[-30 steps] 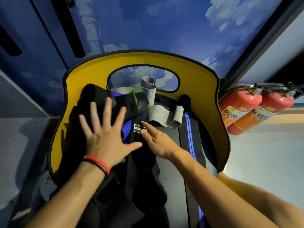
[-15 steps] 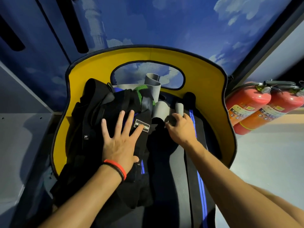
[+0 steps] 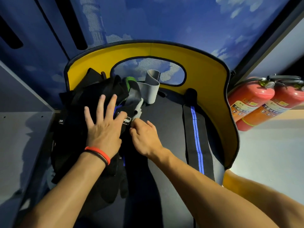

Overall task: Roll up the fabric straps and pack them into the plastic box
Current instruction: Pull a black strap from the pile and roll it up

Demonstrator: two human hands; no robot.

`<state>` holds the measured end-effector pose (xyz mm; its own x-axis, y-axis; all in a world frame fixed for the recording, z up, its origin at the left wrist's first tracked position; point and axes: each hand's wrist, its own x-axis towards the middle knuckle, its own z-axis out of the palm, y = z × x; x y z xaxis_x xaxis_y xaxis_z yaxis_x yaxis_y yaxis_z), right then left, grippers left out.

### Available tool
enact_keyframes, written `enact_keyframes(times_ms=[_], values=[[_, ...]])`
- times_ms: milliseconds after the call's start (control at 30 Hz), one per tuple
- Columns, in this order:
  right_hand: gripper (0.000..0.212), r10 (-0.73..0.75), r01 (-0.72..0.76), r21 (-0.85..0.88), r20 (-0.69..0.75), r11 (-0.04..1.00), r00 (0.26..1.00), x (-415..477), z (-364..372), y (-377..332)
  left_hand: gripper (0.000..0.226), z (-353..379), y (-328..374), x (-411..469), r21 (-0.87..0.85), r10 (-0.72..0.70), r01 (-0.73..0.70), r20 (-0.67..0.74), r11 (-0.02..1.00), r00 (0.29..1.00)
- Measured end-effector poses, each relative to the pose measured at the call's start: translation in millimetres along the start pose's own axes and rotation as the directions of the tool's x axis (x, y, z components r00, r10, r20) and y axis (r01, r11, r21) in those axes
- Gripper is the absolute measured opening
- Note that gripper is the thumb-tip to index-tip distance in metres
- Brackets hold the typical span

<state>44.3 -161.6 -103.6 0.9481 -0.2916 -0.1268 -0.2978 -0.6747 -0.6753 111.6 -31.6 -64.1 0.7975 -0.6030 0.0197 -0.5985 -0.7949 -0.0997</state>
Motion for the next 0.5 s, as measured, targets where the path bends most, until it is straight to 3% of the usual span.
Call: enact_keyframes(times_ms=[133,367,500], values=[[0.004,0.011,-0.008,-0.057,0.049,0.998,0.999,3.8,-4.9,1.4,0.079,6.2,-2.5,3.8,-0.025,0.014,-0.015,-0.029,1.000,0.999],[0.015,0.088,-0.086,0.029,-0.056,0.996,0.995,-8.5,-23.0,21.3,0.075,8.5,13.0,-3.3,-0.059,0.072,-0.068,0.074,0.996,0.995],[0.020,0.061,-0.075,-0.141,-0.106,0.987,0.992,-27.6,-43.0,40.7,0.064,3.4,33.2,-7.5,-0.099,0.082,-0.076,0.060,0.992,0.995]])
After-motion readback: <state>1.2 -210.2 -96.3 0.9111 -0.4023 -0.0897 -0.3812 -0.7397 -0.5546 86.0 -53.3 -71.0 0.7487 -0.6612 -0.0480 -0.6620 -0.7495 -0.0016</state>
